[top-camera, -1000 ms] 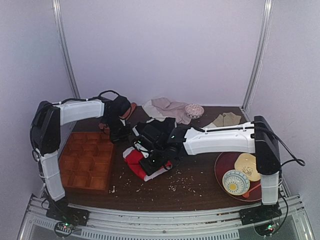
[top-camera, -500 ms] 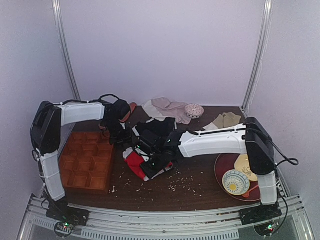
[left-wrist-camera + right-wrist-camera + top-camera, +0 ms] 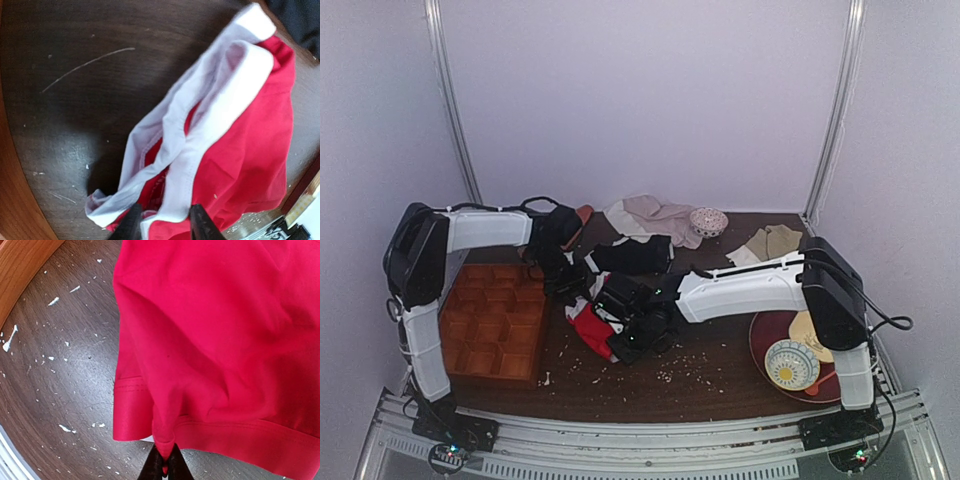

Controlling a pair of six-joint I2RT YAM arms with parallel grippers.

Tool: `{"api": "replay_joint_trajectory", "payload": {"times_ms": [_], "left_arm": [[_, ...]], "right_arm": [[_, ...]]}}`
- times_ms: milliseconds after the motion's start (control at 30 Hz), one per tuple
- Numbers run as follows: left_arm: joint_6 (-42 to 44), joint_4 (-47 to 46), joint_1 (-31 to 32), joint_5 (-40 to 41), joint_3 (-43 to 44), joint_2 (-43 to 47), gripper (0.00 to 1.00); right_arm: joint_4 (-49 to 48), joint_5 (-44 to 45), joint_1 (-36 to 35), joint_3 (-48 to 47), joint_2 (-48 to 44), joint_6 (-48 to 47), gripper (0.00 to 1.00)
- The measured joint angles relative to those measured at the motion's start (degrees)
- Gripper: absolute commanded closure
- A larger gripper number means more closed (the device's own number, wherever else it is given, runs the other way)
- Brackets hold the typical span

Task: Roll the underwear
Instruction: Pick up the underwear from the center of the board.

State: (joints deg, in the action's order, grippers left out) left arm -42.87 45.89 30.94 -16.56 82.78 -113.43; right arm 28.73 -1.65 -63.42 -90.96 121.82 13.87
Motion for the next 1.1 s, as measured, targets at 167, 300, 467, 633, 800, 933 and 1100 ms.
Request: {"api": "replay_joint_trajectory", "payload": {"times_ms": [167, 300, 467, 633, 800, 933, 1100], "left_arm": [[-0.02, -0.26, 0.0, -0.24, 0.0, -1.81, 0.7], [0.04, -0.22, 0.0, -0.2, 0.0, -2.27, 0.97], [0.46, -0.02, 0.0, 0.11, -0.02, -2.29, 1.0], [1.42, 1.57, 0.0, 2.47, 1.36, -2.43, 1.0], [2.71, 2.27, 0.0, 4.52, 5.4, -3.8, 1.0], [3.32, 2.36, 0.0, 5.79, 7.17, -5.55, 1.0], [4.5, 4.39, -0.2, 7.63, 9.73, -6.25, 1.0]], "right_arm": [[-0.28, 0.0, 0.0, 0.17, 0.0, 0.0, 0.94], [-0.39, 0.0, 0.0, 0.22, 0.0, 0.0, 0.94], [-0.55, -0.02, 0.0, 0.26, 0.0, -0.04, 0.94], [-0.66, 0.02, 0.0, 0.7, 0.0, -0.39, 0.95], [-0.61, 0.87, 0.15, 1.55, 0.0, -1.18, 0.95], [-0.59, 1.86, 1.27, 1.57, 0.0, -2.05, 0.97], [-0.02, 2.67, 2.45, 1.64, -0.13, -3.08, 0.98]]}}
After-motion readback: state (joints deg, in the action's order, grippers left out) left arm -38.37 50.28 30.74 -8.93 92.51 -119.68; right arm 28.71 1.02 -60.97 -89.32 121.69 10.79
